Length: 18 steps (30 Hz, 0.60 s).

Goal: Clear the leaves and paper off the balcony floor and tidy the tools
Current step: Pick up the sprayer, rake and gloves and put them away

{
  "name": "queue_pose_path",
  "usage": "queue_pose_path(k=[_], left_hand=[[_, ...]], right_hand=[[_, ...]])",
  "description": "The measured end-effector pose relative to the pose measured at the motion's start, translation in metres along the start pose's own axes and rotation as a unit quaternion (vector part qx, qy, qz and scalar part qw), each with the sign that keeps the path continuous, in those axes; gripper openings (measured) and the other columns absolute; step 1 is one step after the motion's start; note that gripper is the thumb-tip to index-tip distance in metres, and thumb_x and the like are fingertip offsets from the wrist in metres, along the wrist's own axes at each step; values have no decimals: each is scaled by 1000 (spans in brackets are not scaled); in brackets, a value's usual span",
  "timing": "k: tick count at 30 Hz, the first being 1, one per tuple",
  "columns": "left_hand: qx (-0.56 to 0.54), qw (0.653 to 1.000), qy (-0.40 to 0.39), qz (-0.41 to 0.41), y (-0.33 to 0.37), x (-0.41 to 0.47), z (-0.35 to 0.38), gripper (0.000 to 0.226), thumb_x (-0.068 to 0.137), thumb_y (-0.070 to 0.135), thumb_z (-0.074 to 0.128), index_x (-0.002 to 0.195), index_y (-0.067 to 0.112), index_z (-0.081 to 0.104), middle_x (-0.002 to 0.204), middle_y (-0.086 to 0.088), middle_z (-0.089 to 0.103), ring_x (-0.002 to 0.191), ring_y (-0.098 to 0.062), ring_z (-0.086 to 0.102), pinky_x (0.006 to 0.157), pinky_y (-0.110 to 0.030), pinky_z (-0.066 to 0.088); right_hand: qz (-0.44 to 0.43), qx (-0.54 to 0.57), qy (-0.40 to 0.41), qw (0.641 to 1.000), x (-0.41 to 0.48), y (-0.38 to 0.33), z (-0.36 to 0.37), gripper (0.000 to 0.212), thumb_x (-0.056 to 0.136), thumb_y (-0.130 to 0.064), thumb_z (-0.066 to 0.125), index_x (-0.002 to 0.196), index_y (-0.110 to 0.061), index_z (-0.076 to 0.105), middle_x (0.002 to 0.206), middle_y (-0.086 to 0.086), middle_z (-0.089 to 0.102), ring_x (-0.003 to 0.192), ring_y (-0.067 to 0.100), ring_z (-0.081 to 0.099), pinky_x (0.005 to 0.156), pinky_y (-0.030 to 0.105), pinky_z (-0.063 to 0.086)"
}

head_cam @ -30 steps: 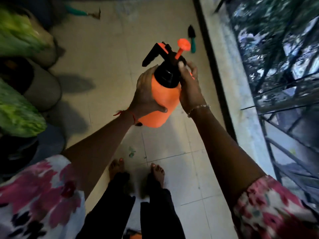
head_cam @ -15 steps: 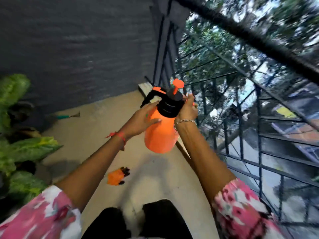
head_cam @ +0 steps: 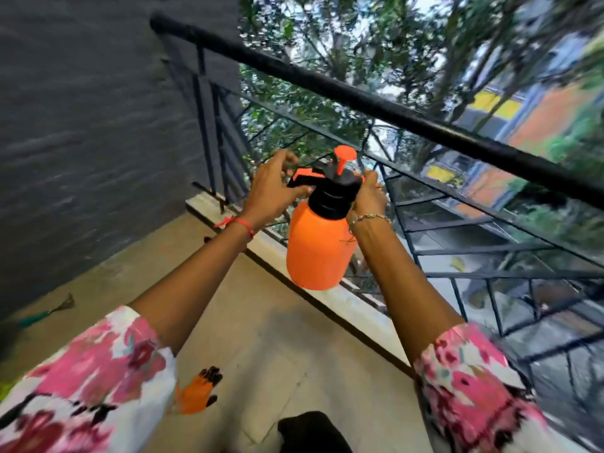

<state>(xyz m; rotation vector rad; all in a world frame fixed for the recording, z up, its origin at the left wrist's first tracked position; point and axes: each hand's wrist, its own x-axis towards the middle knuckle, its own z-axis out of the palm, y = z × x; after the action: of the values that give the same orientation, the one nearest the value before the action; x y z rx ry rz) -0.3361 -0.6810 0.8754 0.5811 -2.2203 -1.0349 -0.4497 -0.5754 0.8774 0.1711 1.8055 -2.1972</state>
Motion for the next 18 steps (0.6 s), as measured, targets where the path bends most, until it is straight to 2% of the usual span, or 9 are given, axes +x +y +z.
queue_pose_path(k=[1, 2, 4, 6, 10, 12, 14, 16, 18], left_hand=[[12, 998, -61, 10, 5, 4, 3, 35, 74, 19, 78, 102, 8, 60, 91, -5, 61, 84, -22, 55, 70, -33, 42], [30, 992, -125, 16, 11, 7, 7, 28, 75, 19, 78, 96, 6, 64, 87, -9, 65, 82, -24, 60, 70, -35, 46], [72, 969, -235, 21, 25, 9, 18, 24, 73, 19, 80, 71, 5, 60, 67, -13, 57, 65, -24, 54, 60, -34, 38], [97, 946, -308, 12, 36, 4, 37, 32, 70, 19, 81, 60, 8, 53, 57, -10, 46, 56, -19, 44, 54, -29, 30], [88, 937, -339, 3, 51, -18, 92, 20, 71, 10, 74, 67, -2, 59, 60, -13, 49, 53, -16, 48, 47, -26, 33], [86, 937, -338, 15, 56, -35, 123, 26, 71, 10, 74, 57, 3, 54, 55, -12, 45, 52, -19, 40, 47, -27, 27], [71, 933, -353, 15, 66, -58, 160, 40, 71, 11, 75, 49, 11, 42, 48, -5, 38, 47, -16, 34, 42, -25, 23], [47, 929, -367, 7, 79, -86, 199, 35, 71, 13, 77, 53, 8, 47, 49, -6, 40, 53, -23, 41, 45, -28, 24], [11, 928, -372, -12, 96, -110, 233, 31, 69, 23, 77, 67, -3, 61, 61, -23, 57, 63, -27, 53, 49, -29, 23]], right_hand=[[-12, -4, 5, 1000, 3, -2, -9, 32, 94, -25, 51, 69, -5, 55, 80, 9, 53, 76, 20, 49, 62, 33, 35], [-18, -11, 7, 1000, 2, -5, -18, 34, 94, -24, 51, 65, -7, 54, 73, 9, 51, 71, 20, 47, 62, 34, 34], [-33, -36, 18, 999, 3, -8, -37, 34, 95, -21, 51, 68, -3, 58, 71, 9, 57, 65, 17, 47, 66, 33, 36], [-42, -75, 34, 996, 3, -9, -59, 28, 95, -20, 51, 81, 1, 62, 78, 9, 62, 68, 18, 50, 67, 31, 39], [-18, -255, 41, 966, 10, -3, -113, 37, 96, -34, 47, 110, -1, 59, 104, 11, 58, 93, 20, 51, 71, 30, 41], [18, -338, 68, 939, 13, 7, -145, 45, 97, -37, 40, 116, -1, 57, 117, 20, 57, 108, 29, 53, 89, 35, 44], [40, -376, 153, 913, 11, 12, -181, 50, 98, -36, 37, 126, 3, 52, 133, 24, 49, 124, 36, 45, 102, 40, 37], [50, -371, 200, 906, 6, 15, -215, 43, 97, -30, 40, 119, 3, 55, 130, 25, 51, 122, 37, 47, 101, 40, 39], [36, -293, 208, 933, -2, 18, -241, 30, 84, -29, 52, 94, -4, 65, 101, 22, 65, 95, 34, 60, 85, 38, 48]])
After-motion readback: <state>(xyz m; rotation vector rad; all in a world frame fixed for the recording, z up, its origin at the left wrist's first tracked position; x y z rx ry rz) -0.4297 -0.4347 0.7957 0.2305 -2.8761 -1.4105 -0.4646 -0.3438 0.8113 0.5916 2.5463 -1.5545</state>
